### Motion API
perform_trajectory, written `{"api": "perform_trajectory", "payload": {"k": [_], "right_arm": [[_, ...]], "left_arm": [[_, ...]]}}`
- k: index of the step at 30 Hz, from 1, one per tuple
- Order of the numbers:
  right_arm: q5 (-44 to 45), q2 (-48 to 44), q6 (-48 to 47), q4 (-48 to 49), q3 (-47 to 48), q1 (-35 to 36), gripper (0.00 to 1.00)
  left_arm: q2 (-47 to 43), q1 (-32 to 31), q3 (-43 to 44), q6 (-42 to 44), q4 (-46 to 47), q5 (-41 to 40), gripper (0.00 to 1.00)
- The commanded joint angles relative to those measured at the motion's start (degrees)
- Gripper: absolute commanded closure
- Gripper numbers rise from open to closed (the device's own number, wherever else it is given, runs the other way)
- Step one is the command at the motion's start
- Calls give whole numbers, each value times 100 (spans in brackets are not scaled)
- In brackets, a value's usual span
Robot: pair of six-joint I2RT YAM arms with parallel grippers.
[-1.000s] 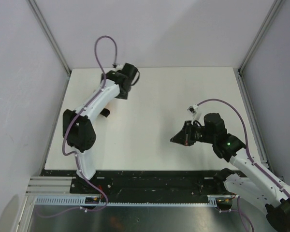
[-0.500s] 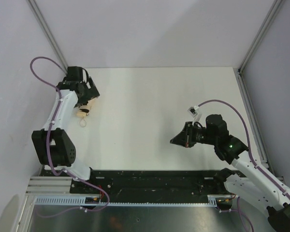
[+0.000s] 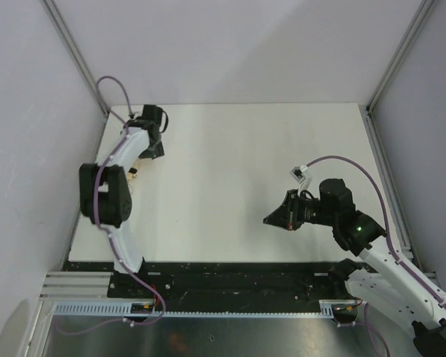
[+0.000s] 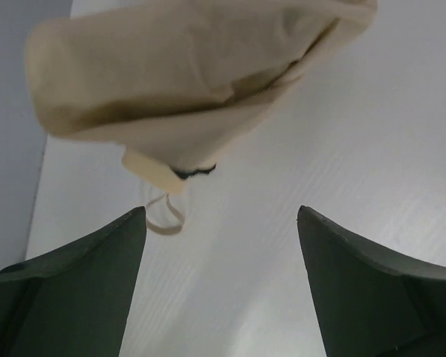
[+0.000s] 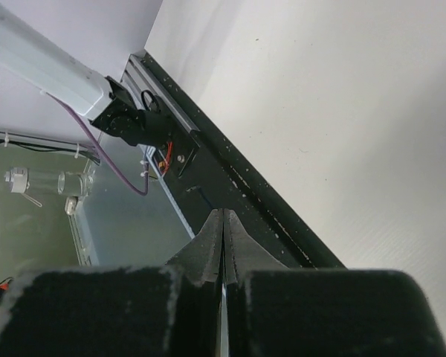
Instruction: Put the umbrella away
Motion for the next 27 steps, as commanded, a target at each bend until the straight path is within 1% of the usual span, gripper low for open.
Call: {"api": "perform_trajectory", "payload": {"k": [1, 4, 9, 13, 17, 24, 26, 27], "right_arm": [[100, -369, -178, -222, 36, -2, 100], [97, -542, -168, -334, 42, -34, 100], [-17, -680, -54, -352, 43, -73, 100], [22, -731, -20, -371, 43, -90, 100], [78, -694, -29, -348, 42, -120, 100], [25, -525, -48, -225, 43, -165, 100], [7, -524, 5, -169, 43, -182, 100], [4, -534, 36, -141, 43, -190, 100]], "left_arm": [[824, -103, 919, 544, -106, -1557, 14], [1280, -100, 1399, 864, -121, -1910, 13], [2014, -97, 1983, 1234, -136, -1940, 14], [2354, 6, 2123, 1349, -226, -1715, 16], [2506, 158, 2031, 1295, -315, -1455, 21], [2640, 428, 2158, 1197, -373, -745, 35], [2713, 523, 2204, 1189, -388, -624, 41], [2756, 630, 2217, 1177, -392, -495, 45]]}}
